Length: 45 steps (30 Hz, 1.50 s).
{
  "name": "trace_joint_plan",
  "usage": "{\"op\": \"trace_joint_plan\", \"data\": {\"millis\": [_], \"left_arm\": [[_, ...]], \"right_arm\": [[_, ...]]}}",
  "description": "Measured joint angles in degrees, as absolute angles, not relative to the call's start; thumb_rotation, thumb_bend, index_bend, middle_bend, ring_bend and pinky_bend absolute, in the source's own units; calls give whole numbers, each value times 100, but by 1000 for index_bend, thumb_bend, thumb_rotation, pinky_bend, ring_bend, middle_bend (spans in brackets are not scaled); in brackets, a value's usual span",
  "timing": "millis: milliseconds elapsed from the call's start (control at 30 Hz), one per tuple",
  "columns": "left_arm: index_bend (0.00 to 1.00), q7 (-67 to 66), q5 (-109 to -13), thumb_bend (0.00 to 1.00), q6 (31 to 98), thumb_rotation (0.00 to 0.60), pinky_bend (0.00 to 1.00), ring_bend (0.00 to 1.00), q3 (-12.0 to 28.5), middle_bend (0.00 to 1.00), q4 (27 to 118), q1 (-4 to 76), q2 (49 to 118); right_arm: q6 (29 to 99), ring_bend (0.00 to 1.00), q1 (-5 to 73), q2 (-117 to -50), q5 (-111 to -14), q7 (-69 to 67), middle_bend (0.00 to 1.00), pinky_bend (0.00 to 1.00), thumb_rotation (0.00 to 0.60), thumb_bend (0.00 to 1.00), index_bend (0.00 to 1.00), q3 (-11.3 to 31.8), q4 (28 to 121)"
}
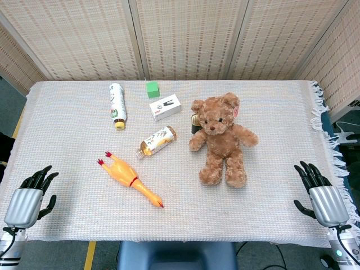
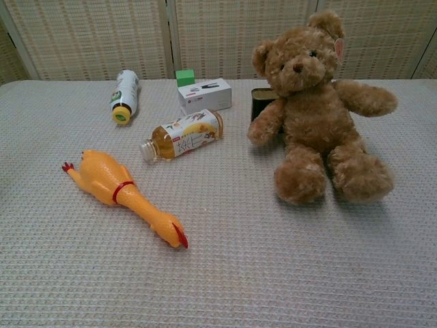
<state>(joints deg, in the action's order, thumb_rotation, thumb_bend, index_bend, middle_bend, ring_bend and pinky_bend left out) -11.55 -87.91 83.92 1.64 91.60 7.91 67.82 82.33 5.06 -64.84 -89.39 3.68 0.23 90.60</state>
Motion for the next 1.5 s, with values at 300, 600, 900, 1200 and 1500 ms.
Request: {"op": "trace_joint_plan", "data": {"millis": [300, 600, 900, 1200, 1500], "left_arm": [[204, -1062, -8877, 448, 8430, 600, 265, 119, 145, 72, 9150, 796, 6774], [218, -838, -8816, 448, 8265, 600, 271, 119, 150, 75, 9047, 864, 6755], [233, -741, -8902, 447, 8393, 600, 272, 119, 121, 86, 9155, 815, 6671], [237, -778, -8833, 448, 8219, 600, 274, 119, 94, 88, 9193, 864, 6657], [239, -694, -8838, 447, 8228, 600, 274, 121, 86, 91, 9189, 861, 6628]], "right_arm": [[8408, 0, 491, -6612, -9015, 240, 0, 265, 600, 119, 0, 80, 8893], [8705, 0, 678, -7335, -8969, 197, 26, 265, 600, 119, 152, 519, 8129], [8731, 8, 1539, -8544, -8895, 5, 66, 265, 600, 119, 222, 1210, 6276], [8072, 8, 2339, -9260, -8741, -87, 66, 271, 600, 115, 263, 1376, 5310], [7795, 8, 2661, -9668, -8674, 193, 66, 272, 600, 113, 265, 1294, 4946]]}}
